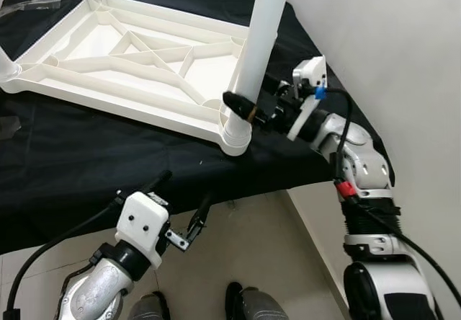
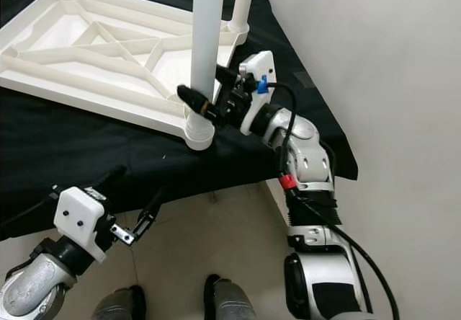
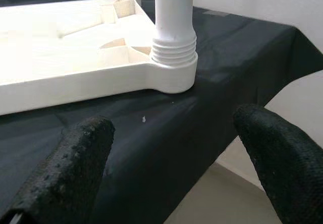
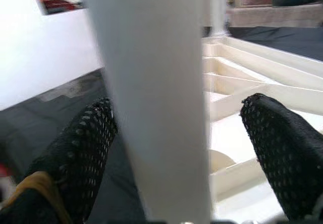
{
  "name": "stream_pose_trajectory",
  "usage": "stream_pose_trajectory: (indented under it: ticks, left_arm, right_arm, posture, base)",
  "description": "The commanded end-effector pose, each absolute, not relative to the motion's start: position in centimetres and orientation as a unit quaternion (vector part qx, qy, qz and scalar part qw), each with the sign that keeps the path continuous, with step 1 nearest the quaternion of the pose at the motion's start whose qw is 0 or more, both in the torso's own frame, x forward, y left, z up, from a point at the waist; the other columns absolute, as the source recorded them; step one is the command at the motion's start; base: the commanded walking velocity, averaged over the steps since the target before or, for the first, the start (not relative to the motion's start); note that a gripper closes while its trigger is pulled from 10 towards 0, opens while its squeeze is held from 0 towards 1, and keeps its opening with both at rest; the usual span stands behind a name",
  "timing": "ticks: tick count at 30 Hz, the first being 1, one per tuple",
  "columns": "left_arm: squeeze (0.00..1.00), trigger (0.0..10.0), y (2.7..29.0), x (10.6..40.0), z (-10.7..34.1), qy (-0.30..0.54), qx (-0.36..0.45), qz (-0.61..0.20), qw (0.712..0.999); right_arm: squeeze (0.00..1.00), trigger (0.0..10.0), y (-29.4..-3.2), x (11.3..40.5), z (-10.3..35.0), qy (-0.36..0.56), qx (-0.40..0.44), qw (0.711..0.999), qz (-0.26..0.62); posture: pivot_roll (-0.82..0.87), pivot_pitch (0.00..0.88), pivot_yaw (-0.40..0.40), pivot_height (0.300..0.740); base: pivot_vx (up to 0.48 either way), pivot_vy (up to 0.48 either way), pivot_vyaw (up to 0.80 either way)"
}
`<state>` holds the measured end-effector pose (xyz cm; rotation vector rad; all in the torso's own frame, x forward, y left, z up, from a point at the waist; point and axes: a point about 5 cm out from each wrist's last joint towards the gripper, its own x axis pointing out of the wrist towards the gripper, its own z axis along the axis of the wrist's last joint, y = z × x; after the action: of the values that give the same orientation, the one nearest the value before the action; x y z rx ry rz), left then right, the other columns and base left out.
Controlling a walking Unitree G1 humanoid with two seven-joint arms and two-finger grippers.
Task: Building children table
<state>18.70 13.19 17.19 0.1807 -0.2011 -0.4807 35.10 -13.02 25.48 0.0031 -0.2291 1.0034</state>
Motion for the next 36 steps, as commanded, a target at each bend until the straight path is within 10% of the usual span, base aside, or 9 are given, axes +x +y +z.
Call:
stream_pose_trajectory:
  ticks: [1,2,3,18,24,35,36]
  left_arm:
    - [0.00,10.0,13.3,18.2,17.1,-0.090,0.088,-0.242,0.962]
    - [0.00,10.0,13.3,18.2,17.1,-0.090,0.088,-0.242,0.962]
    - [0.00,10.0,13.4,18.1,17.2,-0.089,0.088,-0.242,0.962]
    - [0.00,10.0,13.3,18.2,17.2,-0.086,0.087,-0.239,0.963]
    - [0.00,10.0,13.1,18.8,17.0,-0.089,0.090,-0.237,0.963]
    - [0.00,10.0,13.2,19.6,16.8,-0.091,0.097,-0.239,0.962]
    - [0.00,10.0,13.2,19.7,16.7,-0.091,0.099,-0.238,0.962]
  right_arm:
    - [0.00,10.0,-13.6,35.3,25.6,-0.111,-0.003,0.862,0.494]
    - [0.00,10.0,-13.6,35.3,25.6,-0.111,-0.003,0.862,0.494]
    - [0.00,0.0,-14.0,35.6,25.9,-0.114,-0.002,0.860,0.497]
    - [0.00,0.0,-15.1,36.2,26.3,-0.113,-0.045,0.862,0.492]
    - [0.00,0.0,-13.8,34.1,19.4,0.043,-0.005,0.987,0.157]
    - [0.00,0.0,-7.4,32.9,18.8,0.073,0.083,0.980,0.164]
    - [0.00,6.5,-6.5,32.7,19.5,0.072,0.090,0.976,0.182]
  posture:
    - [0.10,0.298,-0.081,0.740]
    - [0.10,0.298,-0.081,0.740]
    - [0.10,0.302,-0.081,0.740]
    - [0.08,0.294,-0.096,0.740]
    - [0.07,0.255,-0.111,0.740]
    - [0.06,0.216,-0.104,0.740]
    - [0.07,0.215,-0.104,0.740]
  base:
    - [0.000,0.000,0.00]
    - [0.000,0.000,0.00]
    - [0.000,0.000,0.00]
    - [0.000,0.000,0.00]
    - [0.000,0.000,0.00]
    - [0.000,0.000,0.00]
    - [0.000,0.000,0.00]
